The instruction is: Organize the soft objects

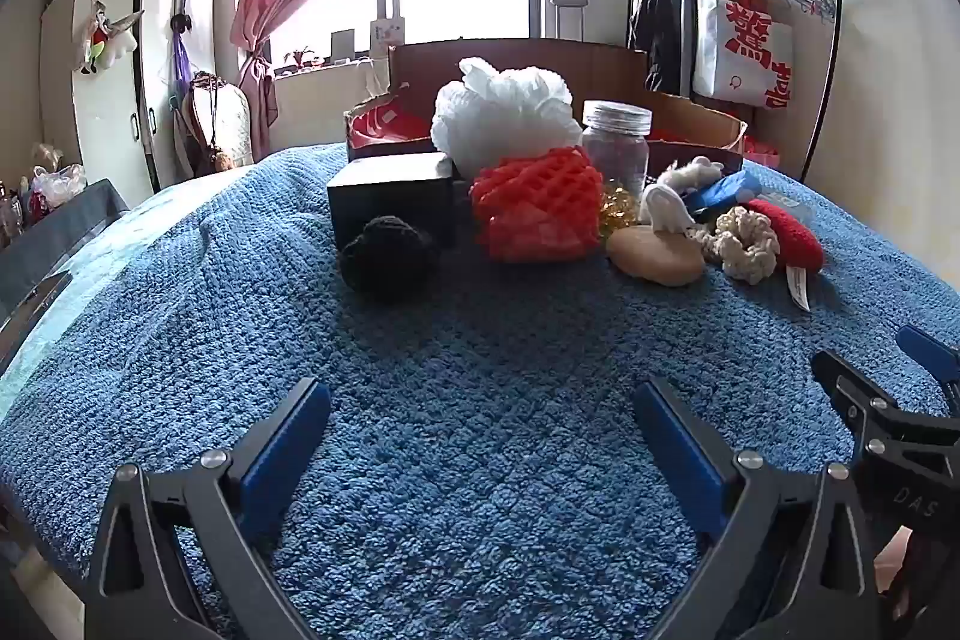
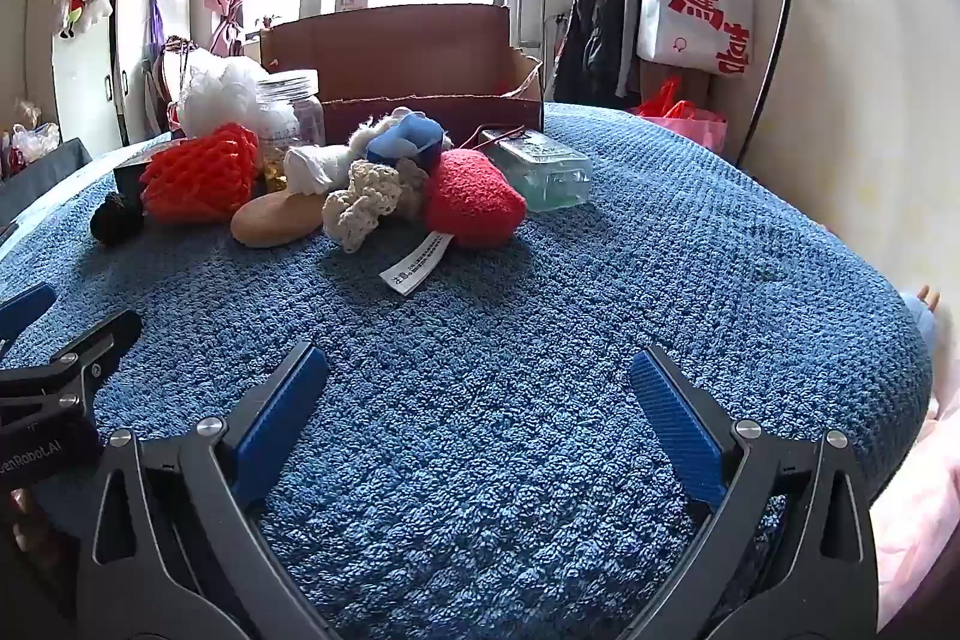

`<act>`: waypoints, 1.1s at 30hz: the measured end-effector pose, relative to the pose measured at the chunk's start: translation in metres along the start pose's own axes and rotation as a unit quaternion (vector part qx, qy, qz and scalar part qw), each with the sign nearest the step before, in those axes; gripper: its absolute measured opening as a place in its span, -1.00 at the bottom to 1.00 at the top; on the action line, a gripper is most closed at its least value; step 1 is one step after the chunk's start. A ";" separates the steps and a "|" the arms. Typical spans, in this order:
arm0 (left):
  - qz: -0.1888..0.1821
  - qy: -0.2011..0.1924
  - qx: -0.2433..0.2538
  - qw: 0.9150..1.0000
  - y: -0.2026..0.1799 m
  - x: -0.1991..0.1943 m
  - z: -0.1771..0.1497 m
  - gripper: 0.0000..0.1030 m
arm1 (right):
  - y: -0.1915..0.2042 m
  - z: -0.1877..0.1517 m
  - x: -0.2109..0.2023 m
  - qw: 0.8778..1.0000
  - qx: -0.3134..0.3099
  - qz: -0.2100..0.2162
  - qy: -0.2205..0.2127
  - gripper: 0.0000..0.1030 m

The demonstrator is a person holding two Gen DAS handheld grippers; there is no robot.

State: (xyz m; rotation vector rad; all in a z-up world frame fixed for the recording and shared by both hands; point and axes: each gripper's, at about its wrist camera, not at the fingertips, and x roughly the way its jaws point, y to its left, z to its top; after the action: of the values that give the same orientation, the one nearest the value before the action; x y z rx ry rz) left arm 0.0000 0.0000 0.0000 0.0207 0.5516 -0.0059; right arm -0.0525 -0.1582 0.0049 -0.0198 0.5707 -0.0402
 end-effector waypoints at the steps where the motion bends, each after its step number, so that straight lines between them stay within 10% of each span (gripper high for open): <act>1: 0.000 0.000 0.000 1.000 0.000 0.000 0.000 1.00 | 0.000 0.000 0.000 1.000 0.000 0.000 0.000 1.00; 33: -0.001 0.002 -0.001 1.000 0.000 0.000 0.000 1.00 | 0.001 0.000 -0.001 1.000 0.002 0.001 -0.001 1.00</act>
State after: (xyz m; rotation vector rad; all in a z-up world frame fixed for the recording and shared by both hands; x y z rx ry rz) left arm 0.0001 0.0001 0.0000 0.0177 0.5564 -0.0068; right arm -0.0530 -0.1576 0.0051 -0.0157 0.5683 -0.0395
